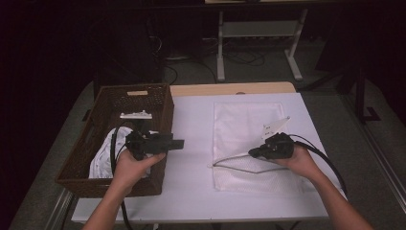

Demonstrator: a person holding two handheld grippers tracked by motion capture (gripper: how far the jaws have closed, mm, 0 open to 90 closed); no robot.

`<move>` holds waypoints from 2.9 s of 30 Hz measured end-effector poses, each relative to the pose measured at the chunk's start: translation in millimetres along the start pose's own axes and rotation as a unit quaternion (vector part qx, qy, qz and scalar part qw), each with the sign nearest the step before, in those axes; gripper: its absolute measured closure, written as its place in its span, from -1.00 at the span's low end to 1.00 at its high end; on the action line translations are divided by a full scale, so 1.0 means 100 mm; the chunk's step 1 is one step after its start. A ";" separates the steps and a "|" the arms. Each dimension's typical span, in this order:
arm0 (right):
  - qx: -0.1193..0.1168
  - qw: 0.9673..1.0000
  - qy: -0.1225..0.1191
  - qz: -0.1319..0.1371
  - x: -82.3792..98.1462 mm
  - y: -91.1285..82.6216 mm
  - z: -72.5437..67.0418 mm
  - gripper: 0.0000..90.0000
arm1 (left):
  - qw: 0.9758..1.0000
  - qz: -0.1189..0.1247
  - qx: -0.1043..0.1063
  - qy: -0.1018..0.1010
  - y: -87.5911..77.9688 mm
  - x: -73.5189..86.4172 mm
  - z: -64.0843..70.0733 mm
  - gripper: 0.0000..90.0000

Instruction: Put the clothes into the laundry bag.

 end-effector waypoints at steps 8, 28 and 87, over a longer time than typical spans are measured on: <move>-0.009 0.999 0.026 0.030 -0.05 -0.07 0.07 0.98 | 1.000 -0.007 0.000 -0.010 -0.22 -0.02 -0.19 -0.28; -0.010 0.999 0.036 0.028 -0.08 -0.04 0.16 0.98 | 0.997 -0.006 -0.056 -0.049 -0.92 0.04 -0.94 -0.42; -0.001 0.999 0.041 0.035 -0.13 -0.04 0.25 0.98 | 0.944 -0.240 -0.201 -0.101 -0.53 0.35 -1.47 0.79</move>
Point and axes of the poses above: each handheld gripper's, and its own axes: y roughly forward along the jaws, x roughly out of its underside, z roughly to its right, the point moved 7 cm from there along y, roughly forward along the jaws, and after that the axes turned 13 degrees about -y, right-handed, at the moved point
